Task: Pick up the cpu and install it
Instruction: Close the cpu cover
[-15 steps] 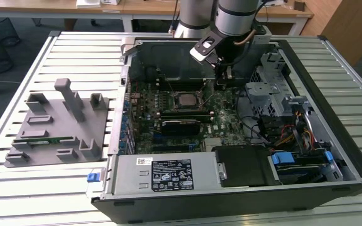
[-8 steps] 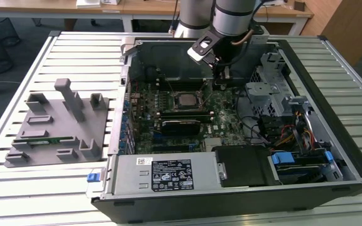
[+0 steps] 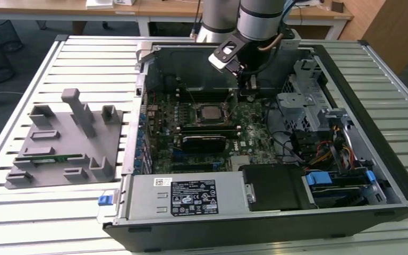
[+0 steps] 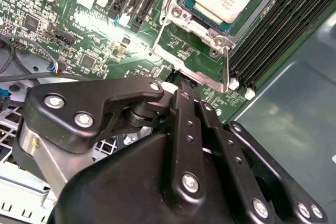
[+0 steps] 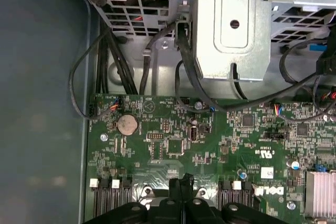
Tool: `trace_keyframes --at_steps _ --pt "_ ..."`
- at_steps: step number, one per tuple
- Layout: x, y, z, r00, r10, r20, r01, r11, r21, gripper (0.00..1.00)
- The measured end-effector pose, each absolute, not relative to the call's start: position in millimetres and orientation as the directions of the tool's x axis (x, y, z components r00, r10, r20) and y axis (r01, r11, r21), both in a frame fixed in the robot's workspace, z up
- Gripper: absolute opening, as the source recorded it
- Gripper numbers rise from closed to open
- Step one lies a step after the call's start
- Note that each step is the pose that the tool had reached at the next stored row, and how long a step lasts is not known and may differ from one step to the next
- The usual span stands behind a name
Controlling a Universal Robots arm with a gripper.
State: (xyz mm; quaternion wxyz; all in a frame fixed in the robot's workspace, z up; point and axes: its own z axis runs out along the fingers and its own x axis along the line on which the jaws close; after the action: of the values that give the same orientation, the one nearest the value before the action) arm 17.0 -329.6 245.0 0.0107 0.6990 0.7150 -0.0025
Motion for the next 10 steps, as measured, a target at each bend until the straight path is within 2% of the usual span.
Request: trace_keyframes --at_steps 10 --pt "13.2 -329.5 244.7 -0.022 1.0 -0.019 1.0 0.023 0.011 0.11"
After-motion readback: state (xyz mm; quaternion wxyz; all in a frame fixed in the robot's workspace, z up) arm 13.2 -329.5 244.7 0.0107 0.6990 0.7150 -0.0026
